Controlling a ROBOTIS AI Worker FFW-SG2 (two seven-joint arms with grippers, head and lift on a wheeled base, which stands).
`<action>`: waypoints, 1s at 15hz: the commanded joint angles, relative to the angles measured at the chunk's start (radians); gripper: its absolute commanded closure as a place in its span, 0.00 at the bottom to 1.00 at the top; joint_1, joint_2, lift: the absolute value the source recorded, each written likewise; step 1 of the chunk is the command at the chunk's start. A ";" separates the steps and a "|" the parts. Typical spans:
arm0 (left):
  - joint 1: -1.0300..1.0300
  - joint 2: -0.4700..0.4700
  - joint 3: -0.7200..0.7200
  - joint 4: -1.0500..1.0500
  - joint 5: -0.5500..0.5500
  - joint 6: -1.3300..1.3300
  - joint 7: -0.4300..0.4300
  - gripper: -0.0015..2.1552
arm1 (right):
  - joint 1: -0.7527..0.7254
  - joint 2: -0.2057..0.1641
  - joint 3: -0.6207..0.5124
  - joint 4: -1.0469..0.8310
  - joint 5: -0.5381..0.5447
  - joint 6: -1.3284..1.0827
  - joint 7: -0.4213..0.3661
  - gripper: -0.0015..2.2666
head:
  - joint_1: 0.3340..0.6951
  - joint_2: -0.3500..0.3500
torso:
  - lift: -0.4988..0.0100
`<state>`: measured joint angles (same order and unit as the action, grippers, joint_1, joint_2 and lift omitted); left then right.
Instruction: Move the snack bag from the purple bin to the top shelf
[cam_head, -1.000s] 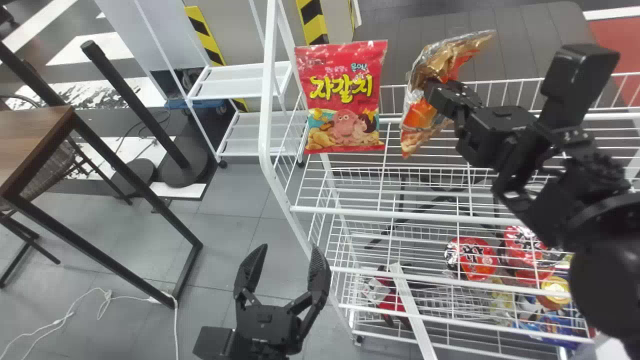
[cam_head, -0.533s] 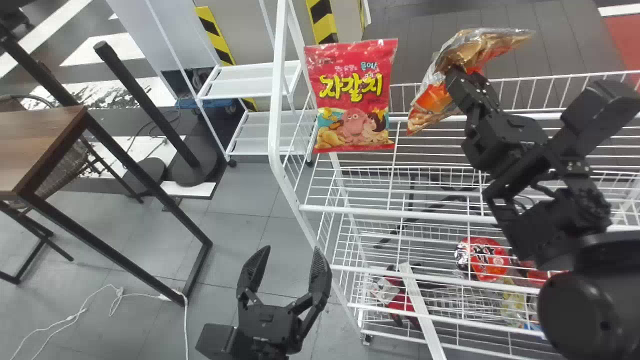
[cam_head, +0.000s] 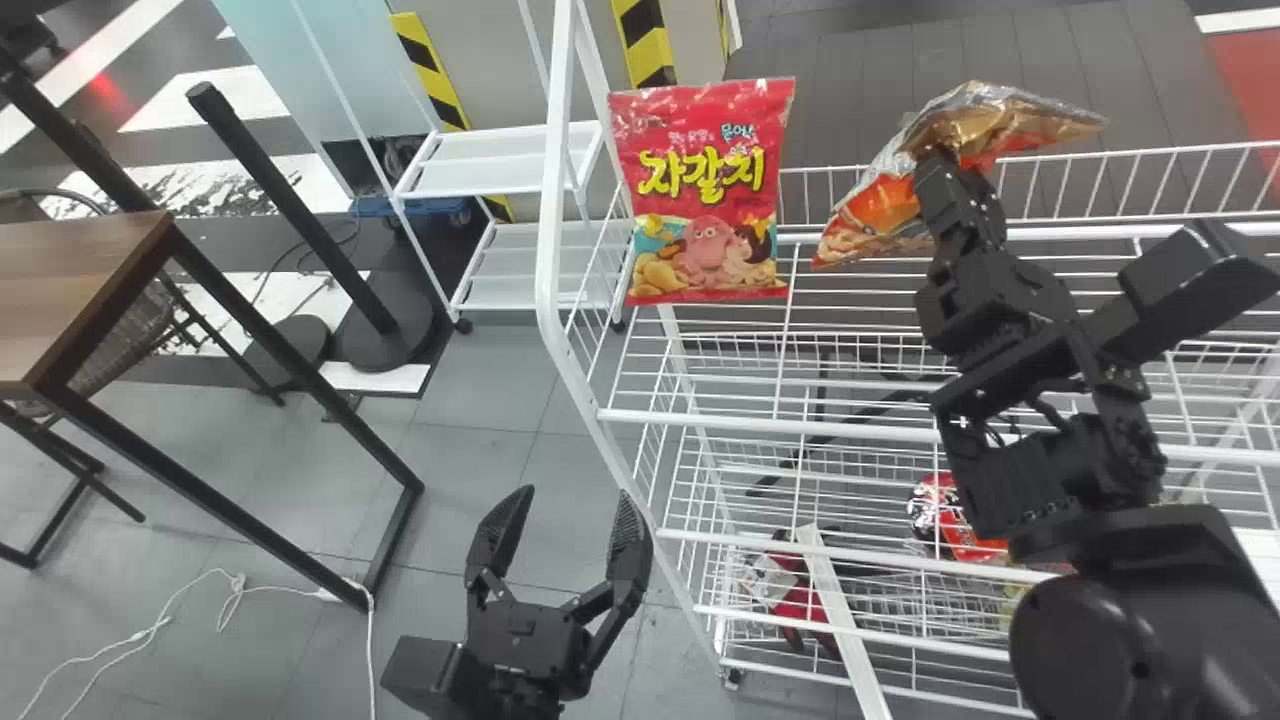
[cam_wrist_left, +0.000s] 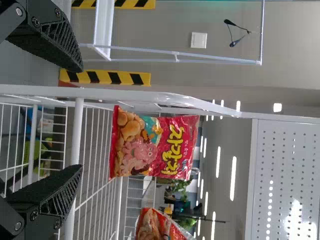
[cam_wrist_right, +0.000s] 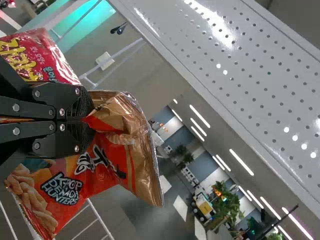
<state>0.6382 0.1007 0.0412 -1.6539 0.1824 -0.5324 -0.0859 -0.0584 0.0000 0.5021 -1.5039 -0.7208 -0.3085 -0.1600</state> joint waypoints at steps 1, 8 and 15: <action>-0.006 0.005 -0.001 0.005 0.002 0.001 -0.006 0.07 | -0.034 0.001 0.001 0.054 -0.091 0.010 0.008 0.99 | 1.00 0.92 | 0.98; -0.011 0.013 0.000 0.006 0.005 -0.002 -0.006 0.07 | -0.132 0.001 0.041 0.185 -0.180 0.019 0.017 0.99 | 1.00 0.92 | 0.98; -0.023 0.008 -0.001 0.016 0.005 0.001 -0.006 0.07 | -0.244 0.001 0.061 0.340 -0.332 0.059 0.086 0.99 | 1.00 0.92 | 0.98</action>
<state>0.6167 0.1098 0.0399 -1.6409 0.1872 -0.5315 -0.0920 -0.2890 0.0000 0.5578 -1.1798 -1.0292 -0.2641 -0.0803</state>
